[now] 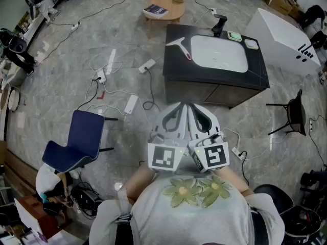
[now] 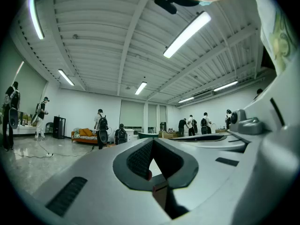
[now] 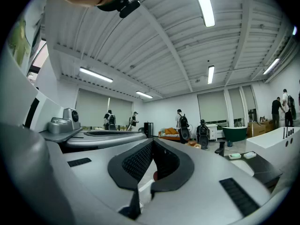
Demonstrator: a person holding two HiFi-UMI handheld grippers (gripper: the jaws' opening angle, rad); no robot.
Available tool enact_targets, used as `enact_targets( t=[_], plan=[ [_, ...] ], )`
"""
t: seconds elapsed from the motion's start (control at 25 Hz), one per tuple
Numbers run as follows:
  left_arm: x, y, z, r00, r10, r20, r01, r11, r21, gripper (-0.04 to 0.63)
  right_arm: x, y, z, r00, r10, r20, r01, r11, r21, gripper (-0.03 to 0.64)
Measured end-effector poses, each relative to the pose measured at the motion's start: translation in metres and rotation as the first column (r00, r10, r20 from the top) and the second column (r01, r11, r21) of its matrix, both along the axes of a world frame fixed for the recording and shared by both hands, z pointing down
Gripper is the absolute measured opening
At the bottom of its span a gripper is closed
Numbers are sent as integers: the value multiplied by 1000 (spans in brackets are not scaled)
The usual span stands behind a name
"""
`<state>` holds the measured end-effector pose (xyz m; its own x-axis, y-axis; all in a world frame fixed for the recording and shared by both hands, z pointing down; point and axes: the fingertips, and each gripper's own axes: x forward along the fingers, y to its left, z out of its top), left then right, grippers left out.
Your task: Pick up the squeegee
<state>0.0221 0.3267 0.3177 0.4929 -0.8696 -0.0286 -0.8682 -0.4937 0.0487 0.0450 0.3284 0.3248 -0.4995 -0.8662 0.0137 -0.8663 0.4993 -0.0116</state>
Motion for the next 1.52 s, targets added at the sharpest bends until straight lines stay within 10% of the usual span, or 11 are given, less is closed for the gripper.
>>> enact_targets(
  t=[1.0, 1.52],
  plan=[
    [-53, -46, 39, 995, 74, 64, -68, 994, -87, 9, -55, -38, 29, 995, 78, -68, -79, 997, -13, 23],
    [-26, -157, 56, 991, 73, 115, -62, 993, -99, 9, -28, -156, 54, 995, 10, -102, -18, 997, -82, 23]
  ],
)
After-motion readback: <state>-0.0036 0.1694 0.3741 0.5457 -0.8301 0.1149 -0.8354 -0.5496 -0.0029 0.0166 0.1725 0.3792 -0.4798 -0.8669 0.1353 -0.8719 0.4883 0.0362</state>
